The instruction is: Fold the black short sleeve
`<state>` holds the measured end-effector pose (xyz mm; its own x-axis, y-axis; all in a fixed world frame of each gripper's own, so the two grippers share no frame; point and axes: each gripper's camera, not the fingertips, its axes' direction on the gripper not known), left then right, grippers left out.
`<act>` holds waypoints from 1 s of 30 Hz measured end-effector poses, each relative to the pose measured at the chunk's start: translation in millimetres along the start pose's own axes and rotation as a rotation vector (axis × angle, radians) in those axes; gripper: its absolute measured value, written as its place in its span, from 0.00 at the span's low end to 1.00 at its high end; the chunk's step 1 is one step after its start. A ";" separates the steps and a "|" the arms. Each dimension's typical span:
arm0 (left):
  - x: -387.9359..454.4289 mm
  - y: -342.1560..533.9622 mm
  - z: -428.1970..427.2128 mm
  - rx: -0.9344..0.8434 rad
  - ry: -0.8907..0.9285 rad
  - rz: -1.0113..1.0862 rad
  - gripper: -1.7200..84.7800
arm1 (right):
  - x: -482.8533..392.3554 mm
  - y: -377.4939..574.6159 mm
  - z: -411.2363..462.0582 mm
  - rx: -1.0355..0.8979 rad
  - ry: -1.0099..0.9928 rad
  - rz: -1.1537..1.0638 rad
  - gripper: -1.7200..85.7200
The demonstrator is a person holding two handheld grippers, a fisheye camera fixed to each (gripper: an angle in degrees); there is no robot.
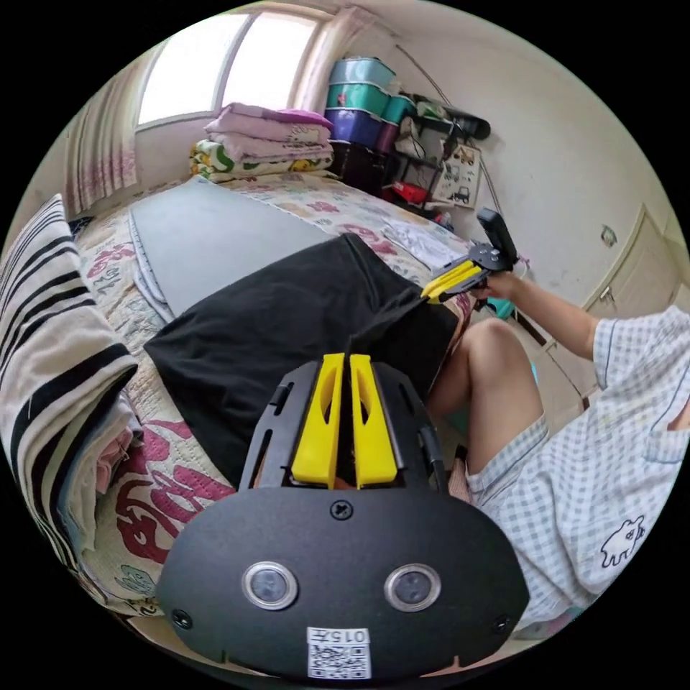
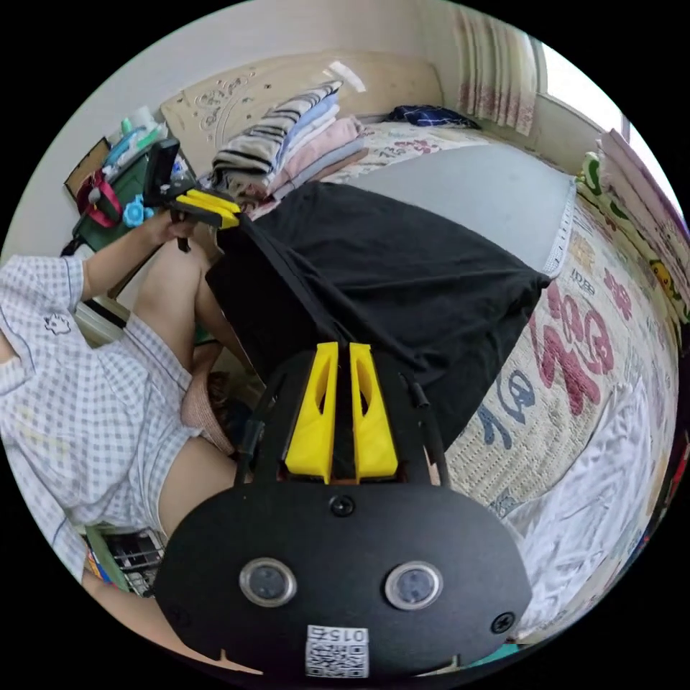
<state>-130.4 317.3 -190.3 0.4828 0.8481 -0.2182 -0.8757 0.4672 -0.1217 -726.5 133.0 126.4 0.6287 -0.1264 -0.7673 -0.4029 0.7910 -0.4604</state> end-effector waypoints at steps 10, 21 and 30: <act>-45.5 13.8 61.7 -0.173 -0.008 -0.023 0.10 | 89.7 19.0 41.4 -0.039 -0.089 0.187 0.08; -108.5 -57.4 -12.3 0.076 -0.126 -0.073 0.02 | 172.4 -12.8 -11.1 0.253 0.037 0.204 0.05; -276.4 -256.1 -22.5 0.318 -0.286 -0.302 0.04 | 376.5 -248.7 -13.2 0.427 0.182 0.353 0.06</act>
<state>-39.6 -42.4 -120.6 0.7331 0.6775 0.0594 -0.6762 0.7166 0.1713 -398.4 -119.2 -53.9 0.3658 0.1178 -0.9232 -0.2396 0.9704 0.0288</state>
